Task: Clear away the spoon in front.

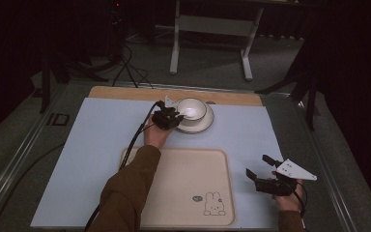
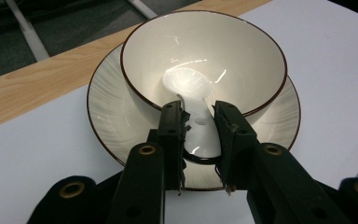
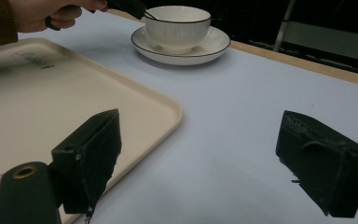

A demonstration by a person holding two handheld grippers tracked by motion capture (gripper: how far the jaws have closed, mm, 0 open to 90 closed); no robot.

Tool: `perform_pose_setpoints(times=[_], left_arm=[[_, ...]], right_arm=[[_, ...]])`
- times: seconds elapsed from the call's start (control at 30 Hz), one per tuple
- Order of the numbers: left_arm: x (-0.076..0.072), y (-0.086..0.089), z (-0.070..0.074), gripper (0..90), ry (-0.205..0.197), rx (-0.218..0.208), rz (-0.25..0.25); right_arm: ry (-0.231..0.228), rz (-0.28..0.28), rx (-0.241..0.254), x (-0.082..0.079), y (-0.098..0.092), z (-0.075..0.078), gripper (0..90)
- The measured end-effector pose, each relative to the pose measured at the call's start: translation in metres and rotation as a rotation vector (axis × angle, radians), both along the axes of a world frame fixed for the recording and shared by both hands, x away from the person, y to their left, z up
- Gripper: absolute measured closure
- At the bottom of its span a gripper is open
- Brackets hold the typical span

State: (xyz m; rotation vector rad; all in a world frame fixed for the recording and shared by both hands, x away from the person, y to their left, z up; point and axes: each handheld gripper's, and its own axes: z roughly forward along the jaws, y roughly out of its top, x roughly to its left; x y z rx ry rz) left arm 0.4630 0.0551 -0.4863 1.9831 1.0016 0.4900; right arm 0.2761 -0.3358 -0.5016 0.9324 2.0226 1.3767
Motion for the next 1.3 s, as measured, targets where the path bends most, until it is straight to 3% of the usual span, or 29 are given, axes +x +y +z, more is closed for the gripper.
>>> perform_pose_setpoints(times=[0.83,1.3], left_arm=[[-0.013,0.003,0.025,74.2,-0.03,-0.07,0.01],[-0.029,0.006,0.041,74.2,-0.053,-0.065,0.014]], right_arm=[[-0.001,-0.004,0.003,-0.001,-0.001,0.0,13.7],[-0.001,-0.006,0.005,-0.001,-0.002,0.0,13.7]])
